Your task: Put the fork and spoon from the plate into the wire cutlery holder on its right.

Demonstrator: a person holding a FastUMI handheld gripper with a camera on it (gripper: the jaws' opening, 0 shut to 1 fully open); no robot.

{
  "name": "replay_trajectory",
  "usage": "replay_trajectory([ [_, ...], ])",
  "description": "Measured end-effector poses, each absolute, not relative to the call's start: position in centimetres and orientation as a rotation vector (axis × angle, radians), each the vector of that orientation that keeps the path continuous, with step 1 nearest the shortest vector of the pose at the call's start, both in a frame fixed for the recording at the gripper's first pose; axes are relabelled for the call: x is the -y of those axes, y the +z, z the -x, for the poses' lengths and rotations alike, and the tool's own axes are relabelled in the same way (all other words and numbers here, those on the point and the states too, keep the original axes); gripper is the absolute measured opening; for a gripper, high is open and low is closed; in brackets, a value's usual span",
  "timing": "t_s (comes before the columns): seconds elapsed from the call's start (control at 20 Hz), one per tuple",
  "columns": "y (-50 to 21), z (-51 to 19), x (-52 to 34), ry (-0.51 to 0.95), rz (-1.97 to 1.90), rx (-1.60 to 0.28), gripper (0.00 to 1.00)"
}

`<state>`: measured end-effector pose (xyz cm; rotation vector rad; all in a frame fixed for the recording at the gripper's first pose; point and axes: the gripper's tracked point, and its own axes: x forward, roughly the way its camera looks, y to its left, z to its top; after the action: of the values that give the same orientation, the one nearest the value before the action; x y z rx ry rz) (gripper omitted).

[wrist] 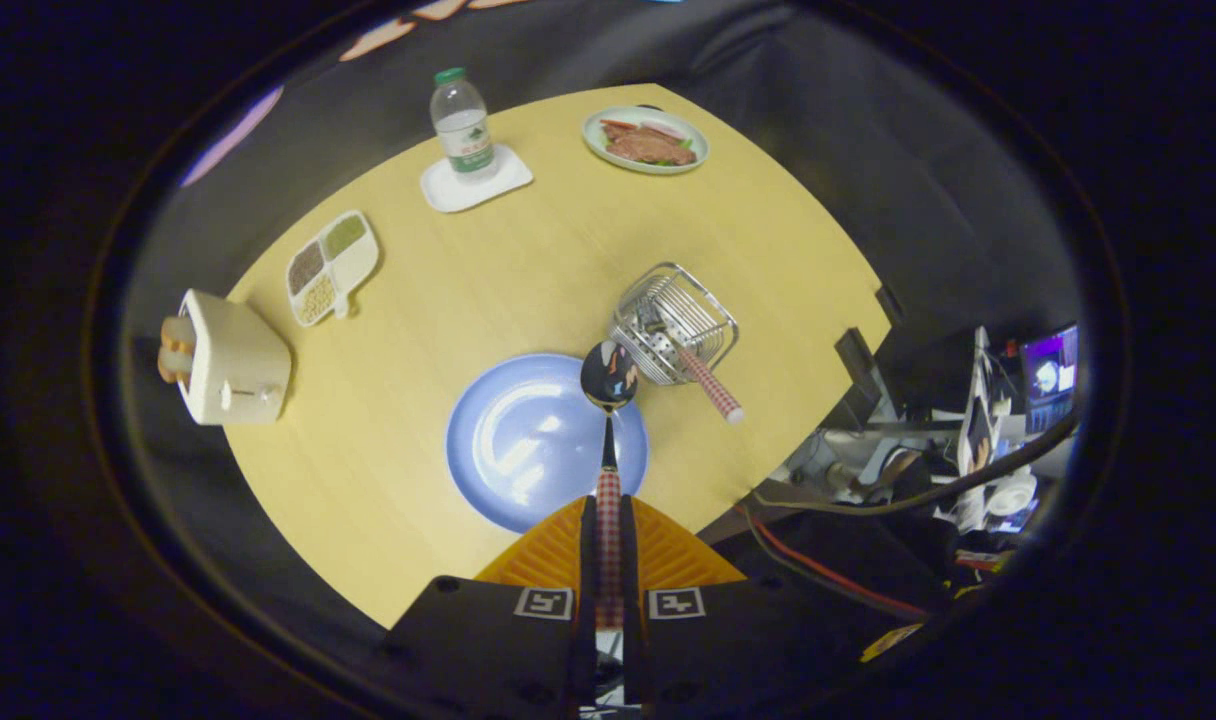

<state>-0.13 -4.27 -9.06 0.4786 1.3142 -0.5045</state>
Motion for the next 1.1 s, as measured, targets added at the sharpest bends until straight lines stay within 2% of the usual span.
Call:
replay_trajectory([
  [0.3, -10.4, -2.5, 8.7, -0.552, -0.599, -1.442, 0.13],
  [0.85, -15.2, -5.7, 11.4, -0.506, -0.809, -1.638, 0.13],
  [1.1, -16.2, -5.9, 12.0, -0.434, -0.775, -1.689, 0.15],
])
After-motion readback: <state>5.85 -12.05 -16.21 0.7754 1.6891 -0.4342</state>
